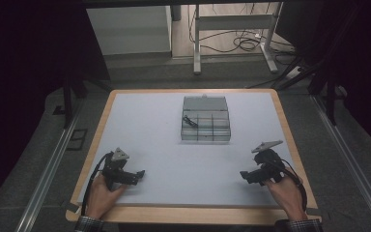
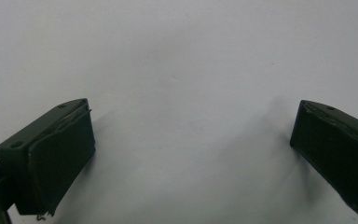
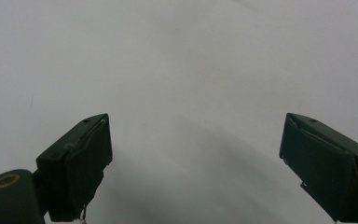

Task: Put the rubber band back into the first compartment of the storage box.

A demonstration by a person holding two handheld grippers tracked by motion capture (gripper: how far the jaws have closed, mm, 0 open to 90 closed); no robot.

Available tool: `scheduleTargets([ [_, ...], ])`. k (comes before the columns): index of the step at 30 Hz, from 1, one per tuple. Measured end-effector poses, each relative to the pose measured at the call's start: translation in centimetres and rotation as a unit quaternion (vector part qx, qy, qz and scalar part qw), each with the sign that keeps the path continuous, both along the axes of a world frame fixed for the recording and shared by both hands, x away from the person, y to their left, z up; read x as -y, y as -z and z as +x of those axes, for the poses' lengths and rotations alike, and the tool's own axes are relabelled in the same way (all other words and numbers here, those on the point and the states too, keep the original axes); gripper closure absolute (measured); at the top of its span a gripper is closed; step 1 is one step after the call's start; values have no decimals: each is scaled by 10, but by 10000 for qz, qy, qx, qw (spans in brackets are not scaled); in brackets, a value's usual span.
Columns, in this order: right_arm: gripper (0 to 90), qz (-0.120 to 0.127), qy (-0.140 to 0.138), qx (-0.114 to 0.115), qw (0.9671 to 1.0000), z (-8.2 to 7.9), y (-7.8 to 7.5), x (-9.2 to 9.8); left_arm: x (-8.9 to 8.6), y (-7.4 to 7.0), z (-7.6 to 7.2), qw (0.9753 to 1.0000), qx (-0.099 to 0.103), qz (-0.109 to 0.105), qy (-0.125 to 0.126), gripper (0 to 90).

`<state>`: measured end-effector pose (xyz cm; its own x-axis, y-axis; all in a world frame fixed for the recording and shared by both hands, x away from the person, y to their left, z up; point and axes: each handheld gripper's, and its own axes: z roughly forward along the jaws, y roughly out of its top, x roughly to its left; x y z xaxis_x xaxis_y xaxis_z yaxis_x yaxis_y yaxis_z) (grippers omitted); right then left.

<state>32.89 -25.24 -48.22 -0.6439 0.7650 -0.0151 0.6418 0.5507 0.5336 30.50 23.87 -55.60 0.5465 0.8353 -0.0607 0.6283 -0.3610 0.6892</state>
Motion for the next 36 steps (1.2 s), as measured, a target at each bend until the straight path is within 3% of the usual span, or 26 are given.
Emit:
scheduleTargets([
  [14, 89, -29, 222, 15, 9997, -10, 2, 24, 0, 0, 0, 10000, 0, 1, 2, 0],
  [36, 86, -37, 560, -144, 9983, -28, 16, 62, 0, 0, 0, 10000, 2, -1, 0, 0],
])
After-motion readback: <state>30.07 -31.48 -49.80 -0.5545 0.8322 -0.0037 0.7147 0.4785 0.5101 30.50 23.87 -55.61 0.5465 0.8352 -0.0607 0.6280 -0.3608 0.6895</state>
